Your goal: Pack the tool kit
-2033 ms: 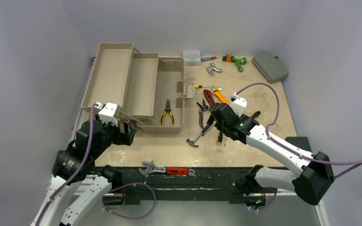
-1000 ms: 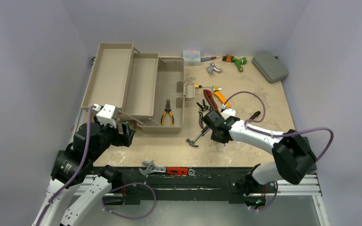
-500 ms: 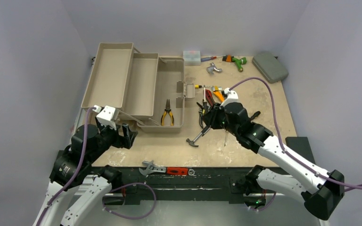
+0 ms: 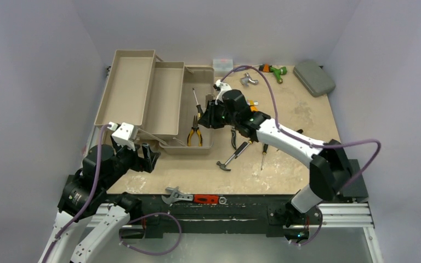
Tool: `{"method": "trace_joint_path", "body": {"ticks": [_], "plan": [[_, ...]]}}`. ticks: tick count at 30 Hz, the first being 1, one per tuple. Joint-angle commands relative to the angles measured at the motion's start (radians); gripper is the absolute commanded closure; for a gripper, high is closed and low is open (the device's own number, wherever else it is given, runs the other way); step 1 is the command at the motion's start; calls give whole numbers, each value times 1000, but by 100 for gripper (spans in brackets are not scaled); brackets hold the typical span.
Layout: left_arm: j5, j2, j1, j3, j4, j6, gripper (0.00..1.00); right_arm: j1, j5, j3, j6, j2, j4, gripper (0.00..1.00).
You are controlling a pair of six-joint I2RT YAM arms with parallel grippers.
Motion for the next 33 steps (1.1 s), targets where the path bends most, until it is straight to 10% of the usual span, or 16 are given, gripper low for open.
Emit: {"method": "trace_joint_path", "body": {"ticks": [1, 16, 33], "plan": [[2, 0, -7, 0, 35, 20, 22, 12, 13, 129, 2, 126, -9, 99], [-116, 32, -5, 21, 29, -27, 19, 52, 93, 232, 41, 177, 45, 100], [-34, 320, 80, 414, -70, -212, 2, 174, -58, 427, 36, 240, 156, 100]]}}
